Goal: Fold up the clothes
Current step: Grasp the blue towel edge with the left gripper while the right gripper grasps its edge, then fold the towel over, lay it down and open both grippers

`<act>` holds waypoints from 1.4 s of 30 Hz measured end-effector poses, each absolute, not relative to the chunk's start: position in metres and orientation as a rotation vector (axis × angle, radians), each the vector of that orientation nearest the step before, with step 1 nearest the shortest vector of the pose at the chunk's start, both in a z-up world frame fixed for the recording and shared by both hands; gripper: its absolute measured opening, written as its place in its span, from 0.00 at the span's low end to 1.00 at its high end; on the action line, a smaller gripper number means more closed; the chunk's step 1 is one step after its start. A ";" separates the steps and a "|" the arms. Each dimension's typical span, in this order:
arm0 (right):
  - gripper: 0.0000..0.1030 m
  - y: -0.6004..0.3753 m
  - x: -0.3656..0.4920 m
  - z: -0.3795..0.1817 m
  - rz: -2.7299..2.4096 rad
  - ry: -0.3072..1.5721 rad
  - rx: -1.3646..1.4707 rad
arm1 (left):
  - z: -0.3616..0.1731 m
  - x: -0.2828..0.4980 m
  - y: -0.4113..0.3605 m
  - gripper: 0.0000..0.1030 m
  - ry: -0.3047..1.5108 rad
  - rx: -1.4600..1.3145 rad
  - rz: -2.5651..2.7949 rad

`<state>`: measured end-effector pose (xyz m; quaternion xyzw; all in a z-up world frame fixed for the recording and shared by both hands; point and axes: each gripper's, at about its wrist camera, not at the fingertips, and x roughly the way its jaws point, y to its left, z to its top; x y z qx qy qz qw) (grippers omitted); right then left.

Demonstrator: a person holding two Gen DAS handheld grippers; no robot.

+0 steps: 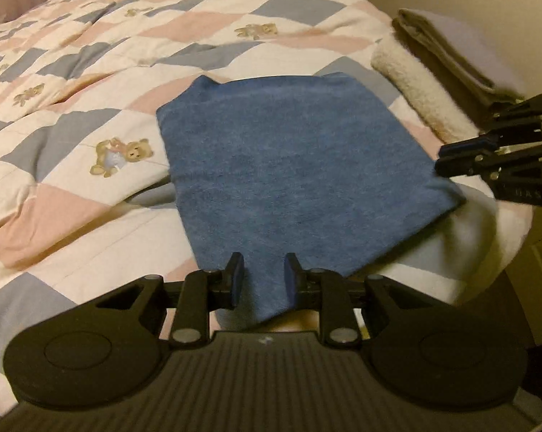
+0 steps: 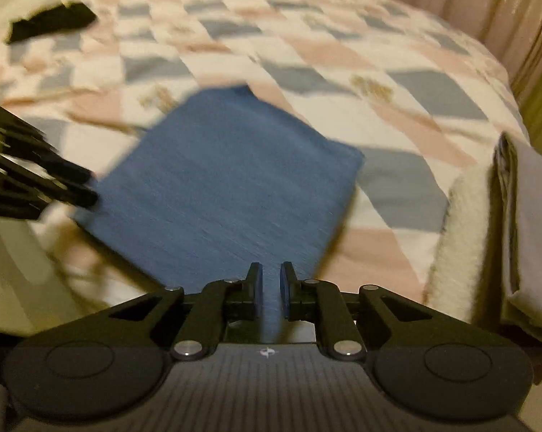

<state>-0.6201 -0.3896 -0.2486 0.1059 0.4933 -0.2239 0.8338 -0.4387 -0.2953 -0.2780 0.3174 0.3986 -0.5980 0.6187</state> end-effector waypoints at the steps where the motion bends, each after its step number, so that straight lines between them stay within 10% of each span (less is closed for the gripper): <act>1: 0.15 -0.385 -0.619 -0.254 -0.470 1.061 0.212 | -0.280 -0.442 -0.293 0.19 0.910 0.738 -1.386; 12: 0.18 -0.403 -0.587 -0.303 -0.640 1.143 0.344 | -0.303 -0.444 -0.294 0.27 0.887 0.792 -1.352; 23: 0.69 -0.344 -0.631 -0.221 -0.752 0.936 0.708 | -0.202 -0.428 -0.234 0.43 0.971 0.734 -1.091; 42: 0.98 -0.251 -0.643 -0.136 -0.845 0.940 0.646 | -0.099 -0.452 -0.134 0.70 0.831 0.620 -1.119</act>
